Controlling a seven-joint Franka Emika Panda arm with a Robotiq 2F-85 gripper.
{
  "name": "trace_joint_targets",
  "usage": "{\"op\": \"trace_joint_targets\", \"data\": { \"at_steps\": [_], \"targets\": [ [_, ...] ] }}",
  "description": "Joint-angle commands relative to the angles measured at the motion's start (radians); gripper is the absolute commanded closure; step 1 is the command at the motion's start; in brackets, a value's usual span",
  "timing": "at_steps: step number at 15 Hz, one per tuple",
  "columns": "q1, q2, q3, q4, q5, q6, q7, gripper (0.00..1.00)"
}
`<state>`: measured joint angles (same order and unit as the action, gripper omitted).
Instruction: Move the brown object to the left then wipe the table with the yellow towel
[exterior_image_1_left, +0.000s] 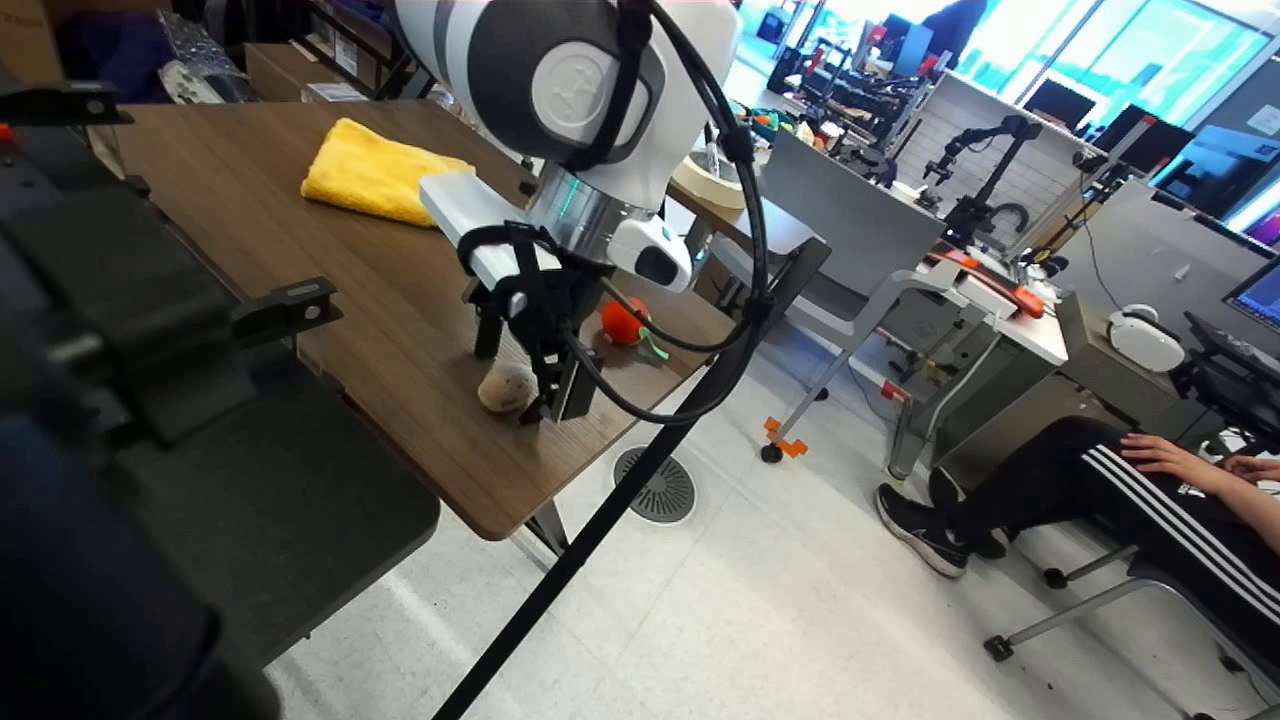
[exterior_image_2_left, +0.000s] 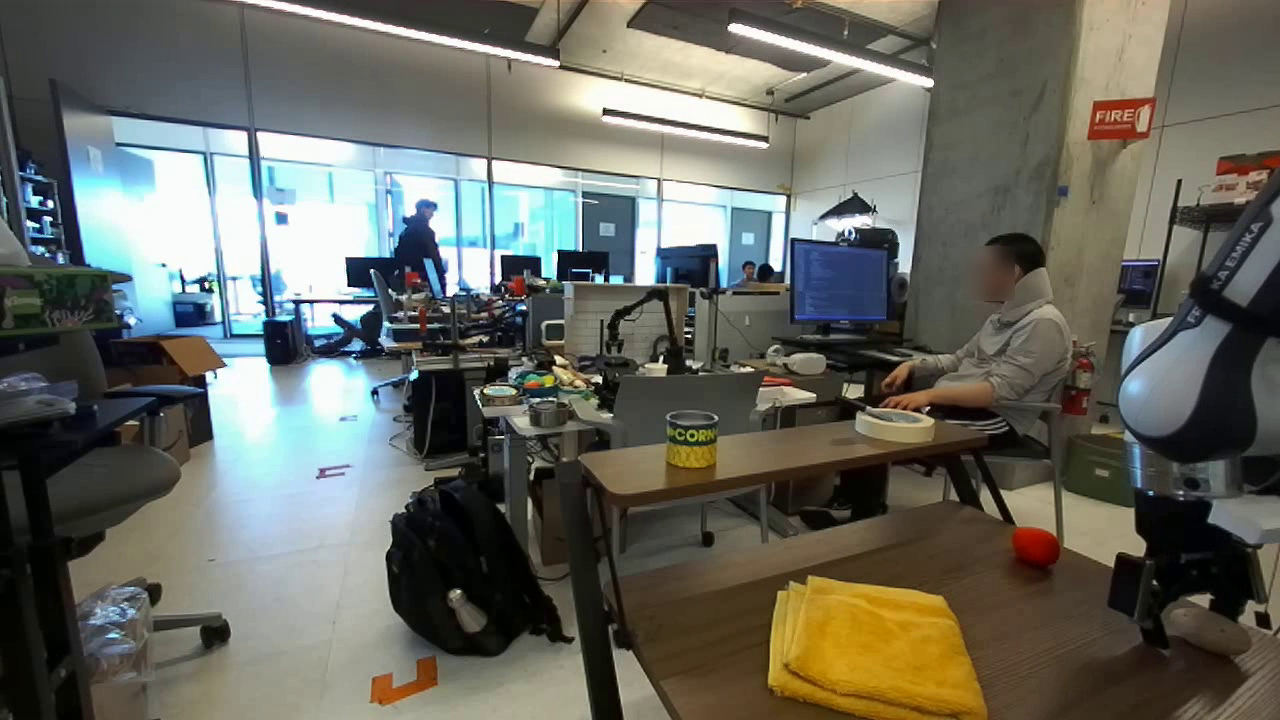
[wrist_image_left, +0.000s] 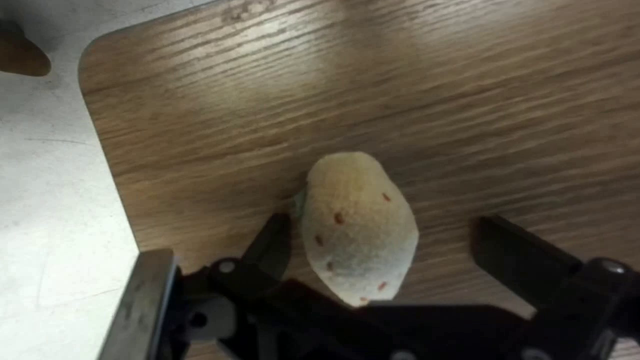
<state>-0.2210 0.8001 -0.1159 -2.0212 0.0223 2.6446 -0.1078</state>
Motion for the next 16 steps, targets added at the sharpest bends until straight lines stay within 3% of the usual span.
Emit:
{"op": "trace_joint_targets", "data": {
  "at_steps": [1,9,10,11,12,14,16],
  "targets": [
    [0.026,0.047,-0.001,0.025,-0.016,0.055,0.023,0.32],
    [0.048,-0.019,-0.017,-0.052,-0.066,0.038,0.001,0.96],
    [0.052,-0.024,-0.021,-0.059,-0.074,0.037,0.005,1.00],
    [0.057,-0.030,-0.027,-0.068,-0.083,0.038,0.012,1.00],
    [0.058,-0.037,-0.029,-0.076,-0.091,0.040,0.010,0.68],
    [0.071,-0.049,-0.046,-0.096,-0.108,0.046,0.023,0.72],
    [0.085,-0.067,-0.060,-0.120,-0.119,0.069,0.032,0.59]
  ]
}}
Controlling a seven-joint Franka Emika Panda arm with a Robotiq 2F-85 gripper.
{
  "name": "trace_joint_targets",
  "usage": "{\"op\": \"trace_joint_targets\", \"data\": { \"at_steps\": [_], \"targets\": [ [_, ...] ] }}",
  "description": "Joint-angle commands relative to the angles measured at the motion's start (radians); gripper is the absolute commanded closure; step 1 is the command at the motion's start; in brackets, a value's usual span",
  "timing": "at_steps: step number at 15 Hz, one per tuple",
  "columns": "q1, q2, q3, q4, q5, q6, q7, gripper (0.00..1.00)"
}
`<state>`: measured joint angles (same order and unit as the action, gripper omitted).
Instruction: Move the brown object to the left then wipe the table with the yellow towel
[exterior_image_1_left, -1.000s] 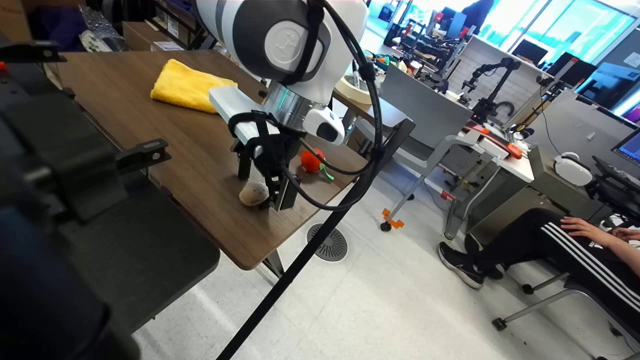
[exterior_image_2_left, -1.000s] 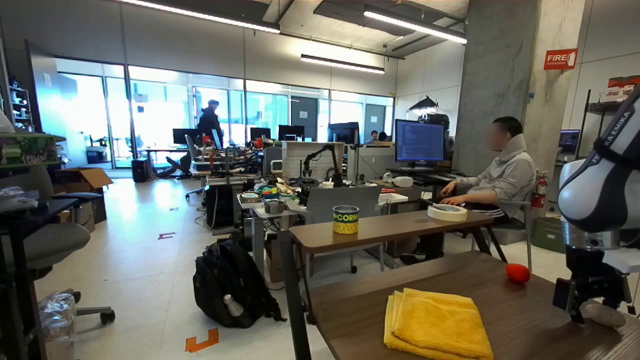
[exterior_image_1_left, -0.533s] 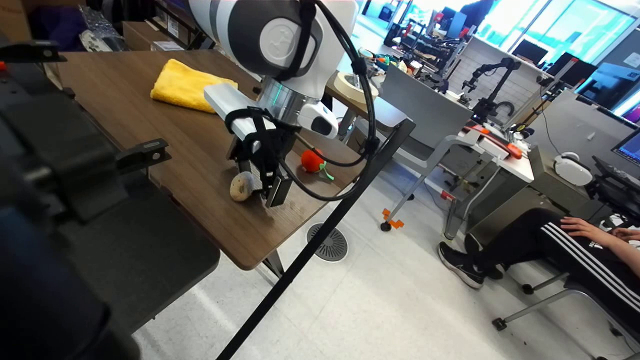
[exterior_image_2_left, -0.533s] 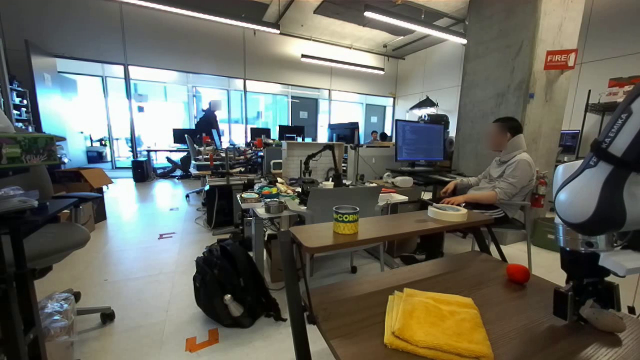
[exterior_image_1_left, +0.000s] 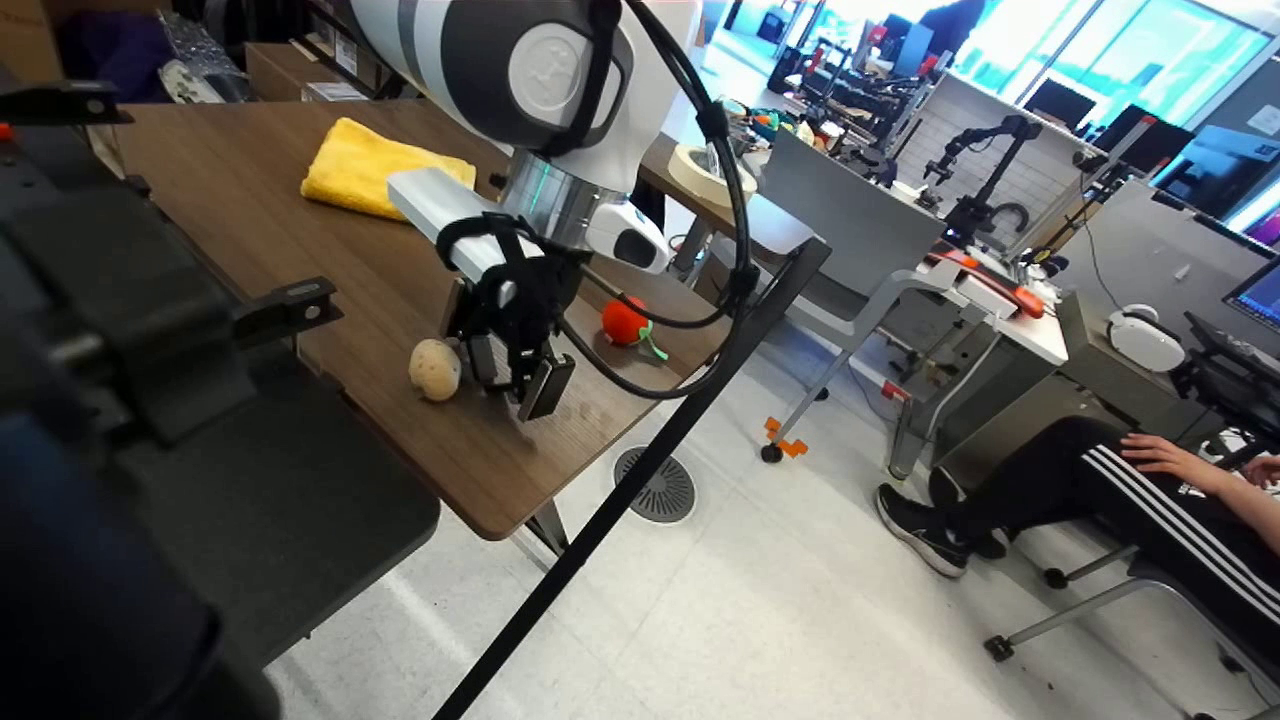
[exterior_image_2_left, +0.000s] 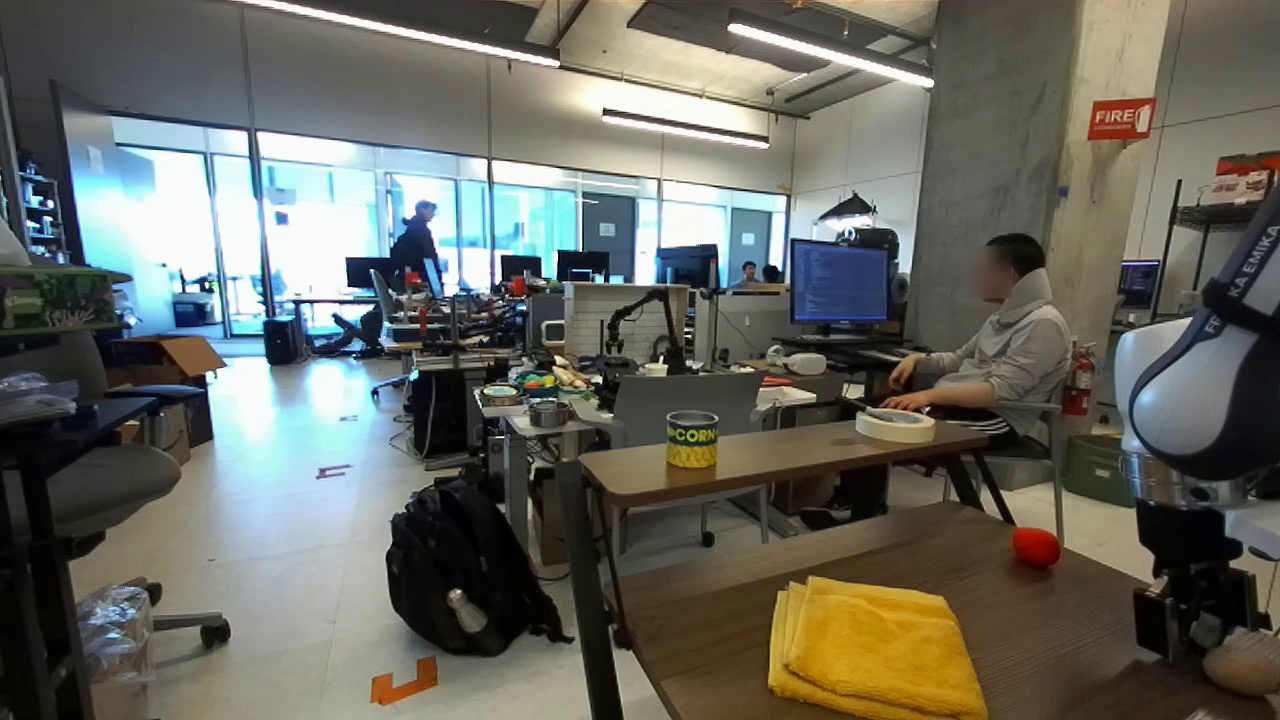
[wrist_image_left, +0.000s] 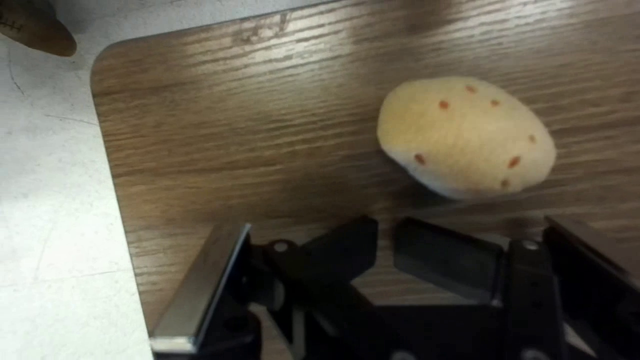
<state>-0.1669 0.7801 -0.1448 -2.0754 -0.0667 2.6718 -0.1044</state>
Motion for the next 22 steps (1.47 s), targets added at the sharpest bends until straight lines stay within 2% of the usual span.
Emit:
{"op": "trace_joint_targets", "data": {
  "at_steps": [1,4,8,11,15,16,22],
  "targets": [
    [0.034,-0.058,-0.035,-0.080,-0.034,0.057,0.032,0.53],
    [0.028,-0.096,-0.031,-0.131,-0.031,0.117,0.017,0.30],
    [-0.029,-0.128,0.032,-0.185,-0.007,0.160,-0.049,0.01],
    [-0.059,-0.143,0.071,-0.227,-0.005,0.193,-0.088,0.00],
    [-0.054,-0.154,0.071,-0.251,-0.019,0.158,-0.112,0.00],
    [-0.053,-0.156,0.070,-0.256,-0.018,0.158,-0.114,0.20],
    [-0.045,-0.166,0.069,-0.276,-0.020,0.180,-0.114,0.66]
  ]
}}
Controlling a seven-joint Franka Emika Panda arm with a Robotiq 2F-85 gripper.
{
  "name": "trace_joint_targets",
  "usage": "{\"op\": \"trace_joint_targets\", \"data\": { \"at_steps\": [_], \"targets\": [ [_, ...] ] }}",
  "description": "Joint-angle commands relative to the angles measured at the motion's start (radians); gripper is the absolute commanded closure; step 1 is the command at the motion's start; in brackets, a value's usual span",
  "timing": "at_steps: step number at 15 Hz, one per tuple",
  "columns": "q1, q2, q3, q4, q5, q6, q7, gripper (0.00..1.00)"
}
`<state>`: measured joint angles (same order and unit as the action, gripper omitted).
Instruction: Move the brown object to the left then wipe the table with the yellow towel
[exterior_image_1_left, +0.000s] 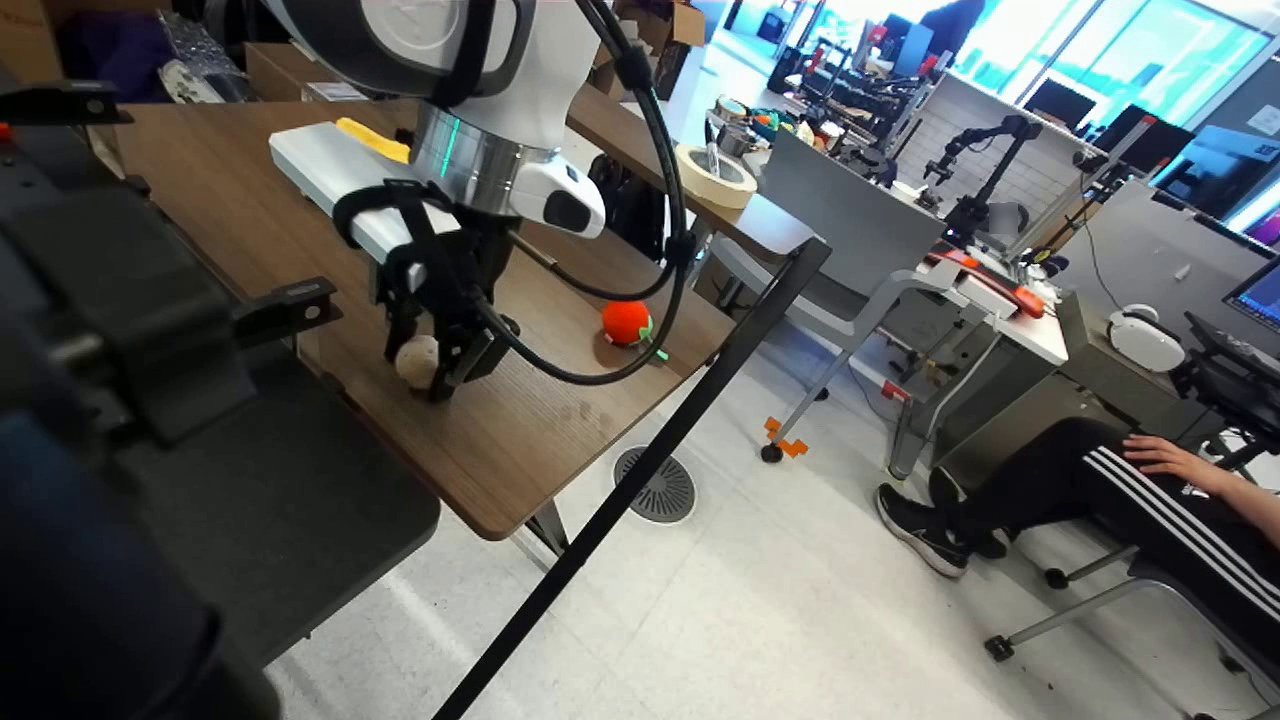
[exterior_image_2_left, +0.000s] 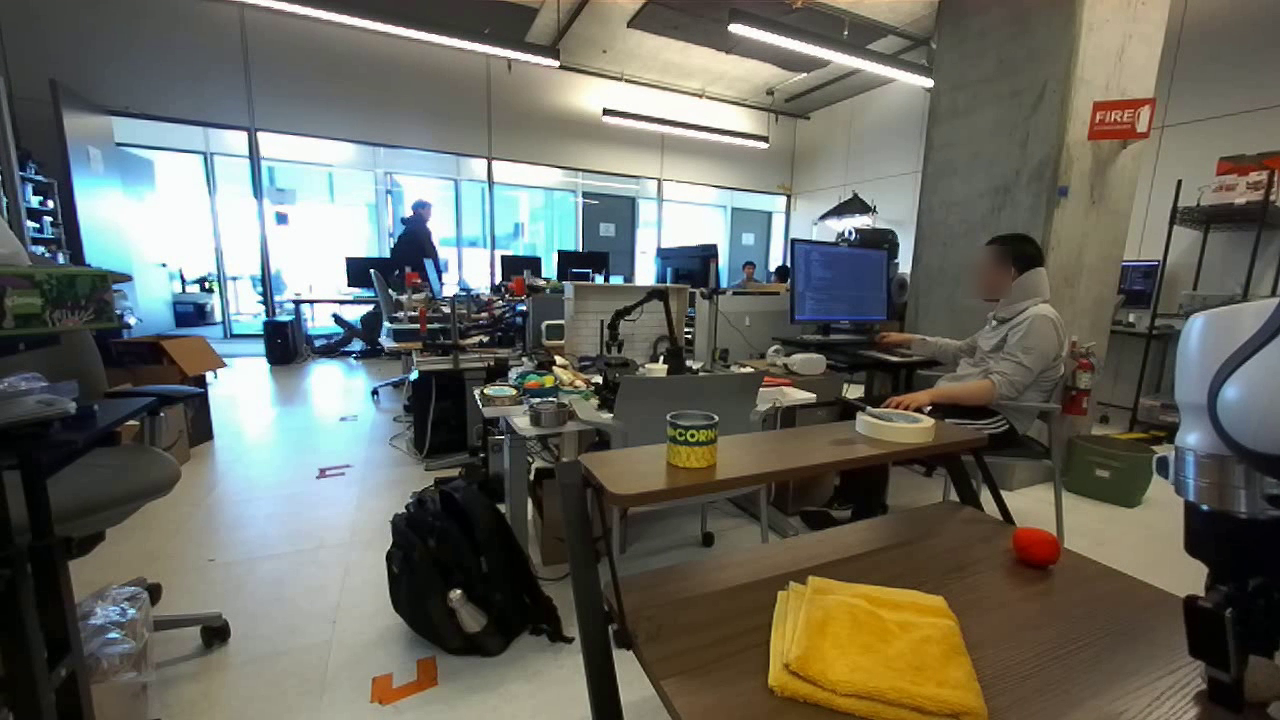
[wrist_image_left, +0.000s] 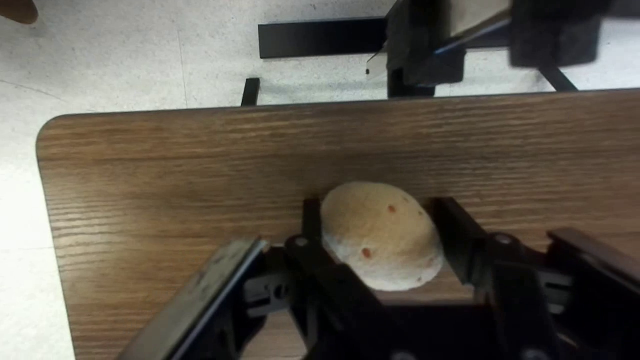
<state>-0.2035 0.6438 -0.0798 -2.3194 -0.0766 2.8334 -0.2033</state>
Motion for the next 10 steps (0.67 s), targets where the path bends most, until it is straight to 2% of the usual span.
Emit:
{"op": "trace_joint_targets", "data": {
  "at_steps": [1,3,5,7,10],
  "targets": [
    [-0.007,-0.032,0.004,-0.033,-0.011,0.018,-0.015,0.72],
    [-0.005,-0.034,0.003,-0.036,-0.013,0.017,-0.015,0.88],
    [-0.014,-0.044,0.011,-0.042,-0.010,0.015,-0.023,0.98],
    [-0.029,-0.054,0.030,-0.042,0.000,0.006,-0.038,0.96],
    [-0.037,-0.075,0.091,-0.011,0.024,-0.086,-0.064,0.96]
  ]
}}
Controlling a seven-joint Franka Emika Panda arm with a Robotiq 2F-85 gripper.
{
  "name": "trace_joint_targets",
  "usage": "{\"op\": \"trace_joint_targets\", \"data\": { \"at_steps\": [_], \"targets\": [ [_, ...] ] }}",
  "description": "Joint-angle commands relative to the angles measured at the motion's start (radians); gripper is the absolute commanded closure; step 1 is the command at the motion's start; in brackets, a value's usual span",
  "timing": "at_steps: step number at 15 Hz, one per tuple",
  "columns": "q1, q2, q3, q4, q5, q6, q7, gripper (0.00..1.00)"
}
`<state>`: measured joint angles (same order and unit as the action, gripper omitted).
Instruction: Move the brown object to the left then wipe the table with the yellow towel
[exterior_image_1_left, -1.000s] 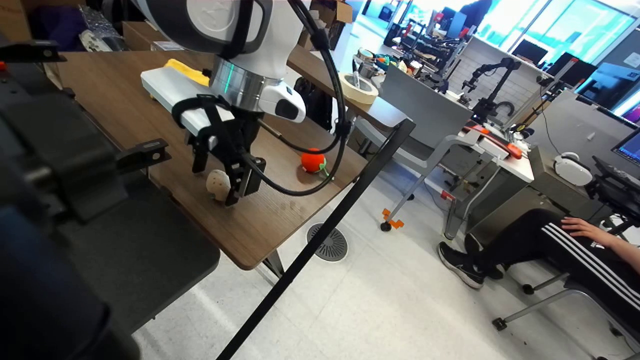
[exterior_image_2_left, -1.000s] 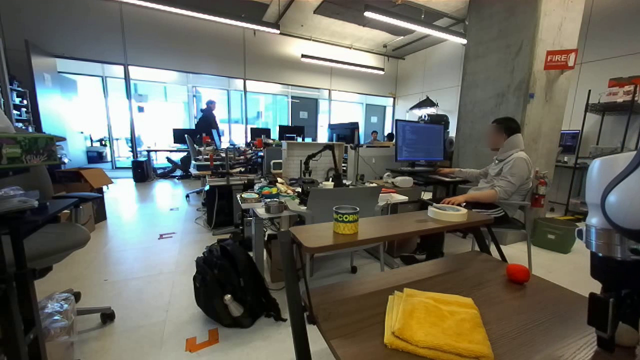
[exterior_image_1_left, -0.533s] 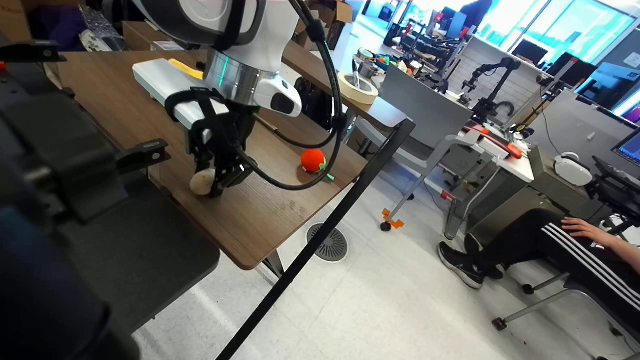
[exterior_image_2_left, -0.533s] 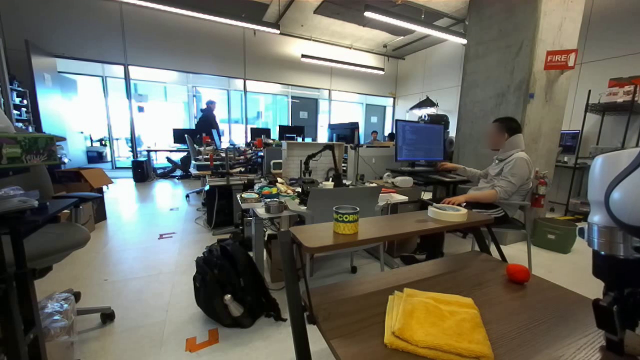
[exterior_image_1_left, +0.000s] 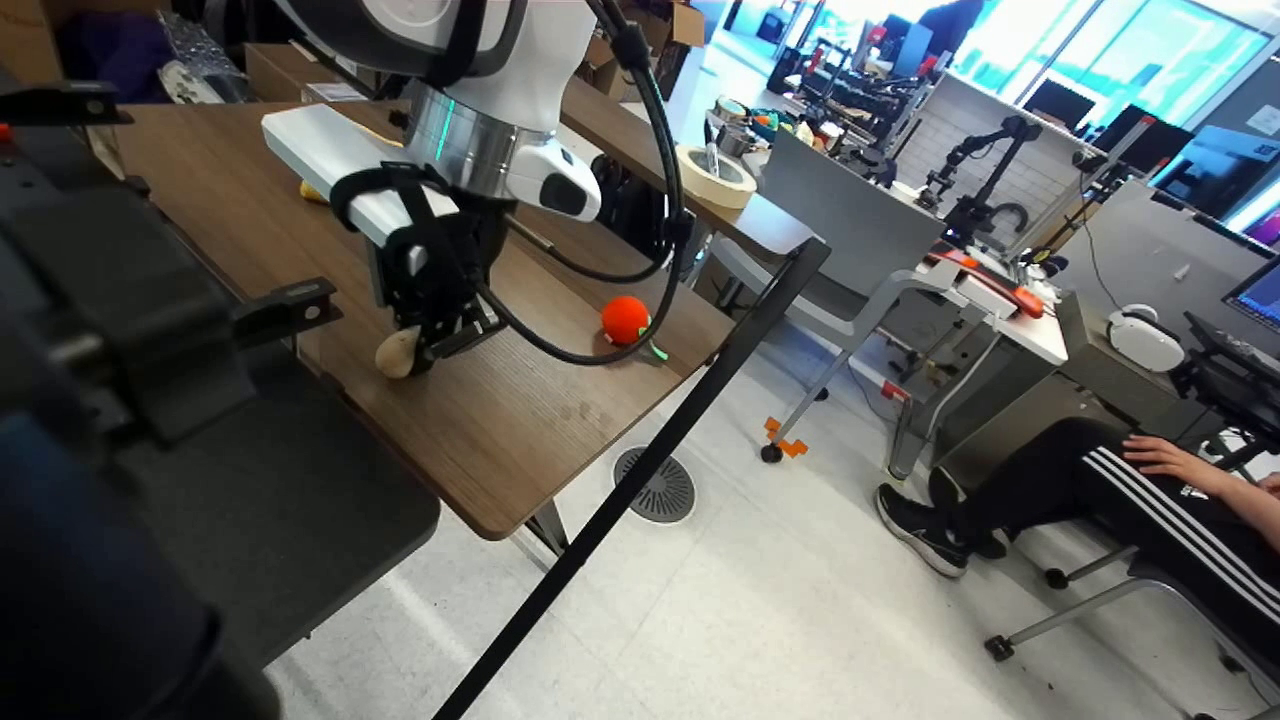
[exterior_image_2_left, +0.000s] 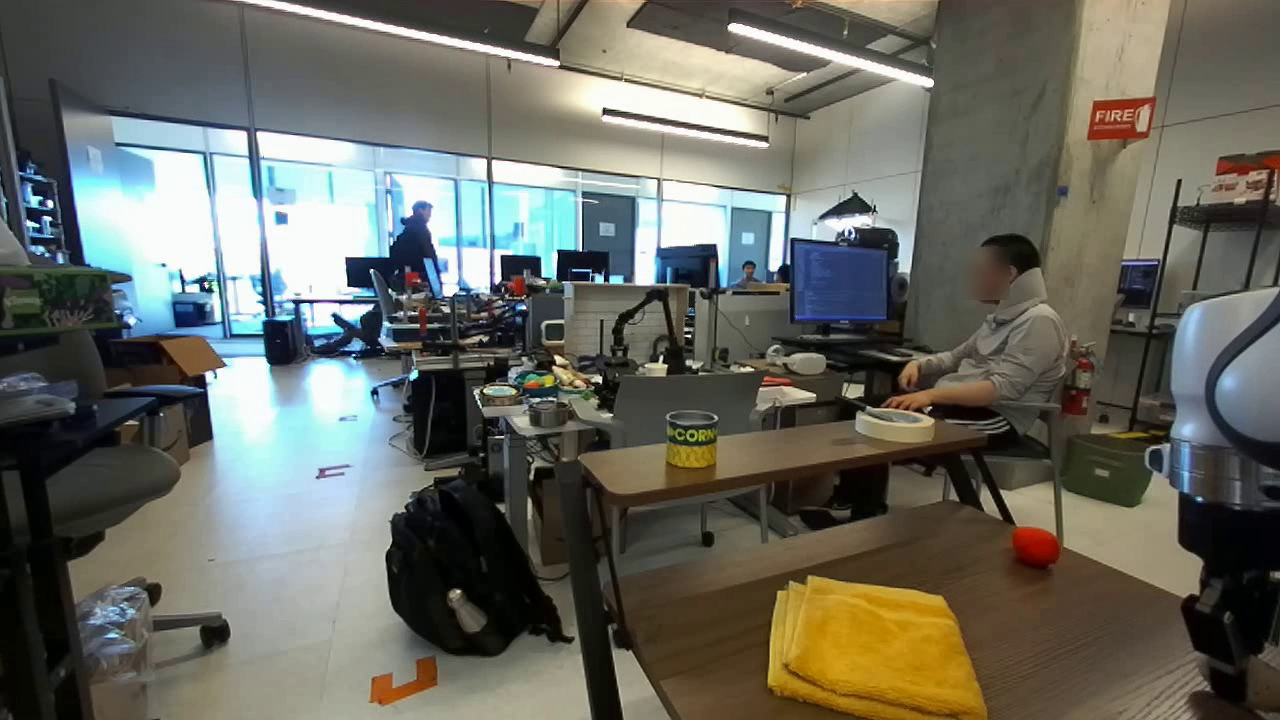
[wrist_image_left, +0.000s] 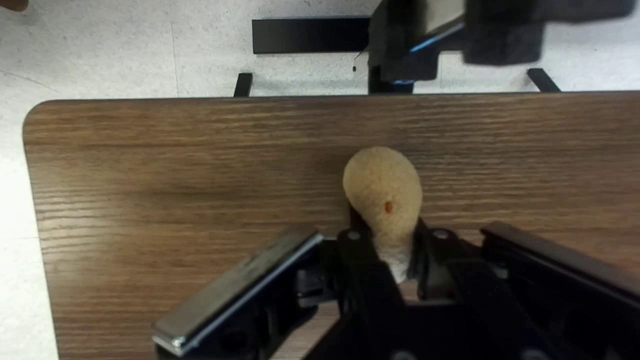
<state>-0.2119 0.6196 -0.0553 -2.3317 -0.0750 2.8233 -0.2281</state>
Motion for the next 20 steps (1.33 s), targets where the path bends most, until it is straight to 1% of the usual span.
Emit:
{"op": "trace_joint_targets", "data": {
  "at_steps": [1,2,3,4,5,6,7,8,11,13,16,18,20],
  "targets": [
    [-0.027,-0.057,0.104,0.018,0.041,-0.103,-0.042,0.96],
    [-0.020,-0.058,0.134,0.034,0.059,-0.123,-0.040,0.96],
    [0.011,-0.056,0.166,0.065,0.083,-0.150,-0.010,0.96],
    [0.023,-0.053,0.190,0.088,0.104,-0.168,-0.005,0.96],
    [0.060,-0.042,0.217,0.133,0.126,-0.189,0.025,0.96],
    [0.083,-0.031,0.235,0.175,0.142,-0.218,0.034,0.96],
    [0.105,-0.016,0.252,0.222,0.157,-0.259,0.043,0.96],
    [0.136,0.011,0.262,0.294,0.163,-0.338,0.054,0.96],
    [0.246,0.125,0.254,0.485,0.143,-0.595,0.100,0.96],
    [0.307,0.191,0.247,0.599,0.132,-0.750,0.126,0.96],
    [0.379,0.293,0.235,0.766,0.108,-0.964,0.151,0.96],
    [0.407,0.339,0.237,0.838,0.099,-1.065,0.131,0.96],
    [0.424,0.357,0.242,0.872,0.084,-1.099,0.105,0.96]
  ]
}}
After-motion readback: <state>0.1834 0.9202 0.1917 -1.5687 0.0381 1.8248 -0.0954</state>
